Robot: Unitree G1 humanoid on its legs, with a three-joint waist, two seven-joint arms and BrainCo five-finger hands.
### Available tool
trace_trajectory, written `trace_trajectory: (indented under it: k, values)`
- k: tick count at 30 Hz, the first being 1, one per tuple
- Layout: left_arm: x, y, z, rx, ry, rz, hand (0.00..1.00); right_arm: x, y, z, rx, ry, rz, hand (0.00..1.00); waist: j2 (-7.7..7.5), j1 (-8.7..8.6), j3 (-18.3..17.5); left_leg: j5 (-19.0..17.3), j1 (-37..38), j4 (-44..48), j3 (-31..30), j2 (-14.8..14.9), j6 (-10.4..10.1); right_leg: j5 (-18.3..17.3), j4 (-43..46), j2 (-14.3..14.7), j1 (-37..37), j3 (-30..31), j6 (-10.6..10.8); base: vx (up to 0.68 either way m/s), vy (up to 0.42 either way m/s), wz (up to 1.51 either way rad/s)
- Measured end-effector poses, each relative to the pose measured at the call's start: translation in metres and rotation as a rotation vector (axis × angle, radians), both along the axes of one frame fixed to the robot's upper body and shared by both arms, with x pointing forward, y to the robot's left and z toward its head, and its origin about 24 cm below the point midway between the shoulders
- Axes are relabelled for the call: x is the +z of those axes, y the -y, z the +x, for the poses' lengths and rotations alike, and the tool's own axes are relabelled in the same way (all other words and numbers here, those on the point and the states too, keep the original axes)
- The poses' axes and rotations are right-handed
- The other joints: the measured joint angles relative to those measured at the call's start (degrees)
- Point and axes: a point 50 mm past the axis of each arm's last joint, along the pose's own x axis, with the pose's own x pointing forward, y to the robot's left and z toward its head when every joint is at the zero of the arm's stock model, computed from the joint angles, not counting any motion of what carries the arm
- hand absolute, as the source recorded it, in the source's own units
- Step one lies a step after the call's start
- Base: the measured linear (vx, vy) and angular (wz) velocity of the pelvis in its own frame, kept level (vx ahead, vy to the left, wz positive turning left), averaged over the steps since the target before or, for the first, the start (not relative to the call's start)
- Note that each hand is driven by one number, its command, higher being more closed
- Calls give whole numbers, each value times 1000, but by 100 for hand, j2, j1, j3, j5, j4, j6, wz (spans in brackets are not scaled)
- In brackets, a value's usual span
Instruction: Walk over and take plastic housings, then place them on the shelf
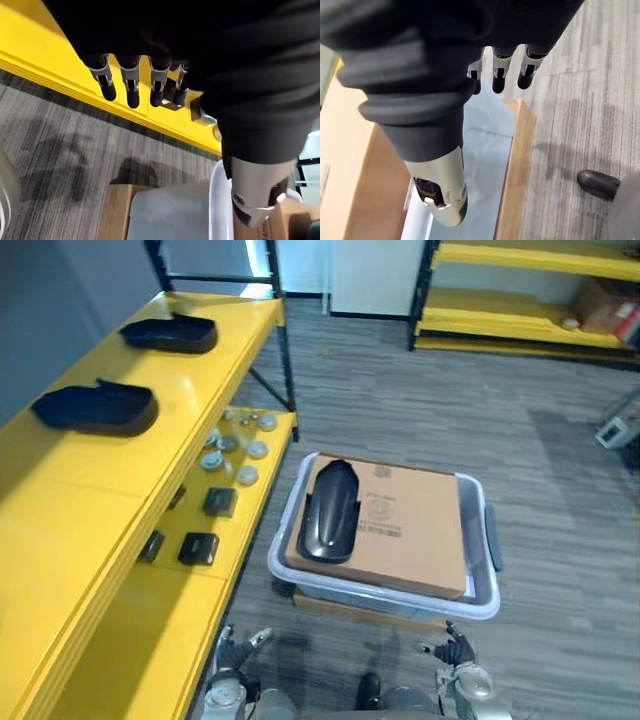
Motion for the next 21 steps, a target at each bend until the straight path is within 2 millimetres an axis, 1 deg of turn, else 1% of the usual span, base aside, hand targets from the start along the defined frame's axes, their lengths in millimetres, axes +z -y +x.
trace_trajectory:
  k: [1, 2, 3, 4, 5, 6, 9, 10, 11, 13, 16, 19, 21]
  values:
    - [1, 1, 2, -1, 5, -2, 0, 0, 1, 1, -6, 3, 0, 0, 36, 9, 20, 36, -47, -138, -134, -59, -4, -24, 27, -13, 22, 41, 39, 112, 155, -27]
    - [1, 1, 2, 0, 7, -3, 0, 1, 1, 1, -9, 4, -2, 0, 77, 41, 36, 237, -88, -166, -206, -82, 21, -53, 67, -22, 36, 92, 91, 123, 158, -51]
    - [0, -2, -1, 9, -2, 0, 0, 0, 1, 0, -25, 3, -5, 0, 130, 88, 34, 473, 37, -117, -112, -108, 238, -137, 184, -40, 45, 277, 322, 128, 169, -48]
    - [0, -3, -2, 10, -4, 2, 0, -1, -1, -1, -27, 1, 2, 0, 108, 90, 20, 422, 54, -122, -65, -146, 276, -148, 185, -78, 57, 334, 356, 166, 214, -42]
    - [0, -4, 0, 9, 0, 5, 0, -1, -4, -1, -31, 4, 13, 0, 99, 91, 1, 351, 83, -148, -26, -235, 344, -164, 179, -164, 56, 362, 434, 250, 247, -2]
    - [1, -4, 3, 5, 8, 7, 0, 0, -6, 1, -38, 16, 23, 0, 37, 60, 1, 387, 96, -206, -21, -375, 420, -172, 176, -286, 45, 348, 521, 264, 230, 7]
    - [3, -4, 6, -3, 16, 9, 0, 2, -4, 2, -57, 34, 29, 0, -47, 47, -16, 439, 129, -334, -26, -531, 506, -113, 41, -375, 95, 339, 618, 212, 136, 9]
    - [3, -5, 6, 1, 16, 9, 0, 2, 1, -1, -101, 31, 31, 0, -86, 43, -19, 451, 280, -422, -25, -622, 525, -71, -113, -449, 280, 335, 678, 243, 135, 8]
    - [3, -6, 6, 1, 15, 12, 0, 1, 3, -3, -121, 28, 32, 0, -96, 42, -24, 452, 356, -451, -28, -656, 526, -61, -168, -471, 368, 339, 692, 209, 118, 4]
    - [4, -14, 5, 0, 13, 36, 0, -2, 8, -15, -164, 6, 32, 0, -141, 38, -56, 452, 547, -542, -24, -713, 526, -34, -287, -513, 563, 348, 715, 158, 65, -5]
    - [5, -21, 5, -1, 11, 55, 0, -4, 10, -22, -201, -5, 44, 0, -159, -3, -93, 452, 650, -587, -23, -681, 526, 67, -377, -468, 658, 358, 638, 133, 16, -8]
    - [1, -18, -2, 3, -8, 43, 0, -6, 14, -30, -241, -14, 45, 0, -161, -27, -128, 454, 820, -580, -9, -618, 522, 196, -426, -450, 805, 371, 612, 105, 5, -15]
    - [-3, -16, -9, 8, -32, 35, 0, -5, 18, -35, -273, -7, 39, 0, -196, -20, -247, 456, 829, -349, 19, -580, 519, 311, -457, -446, 891, 382, 594, 99, -5, -19]
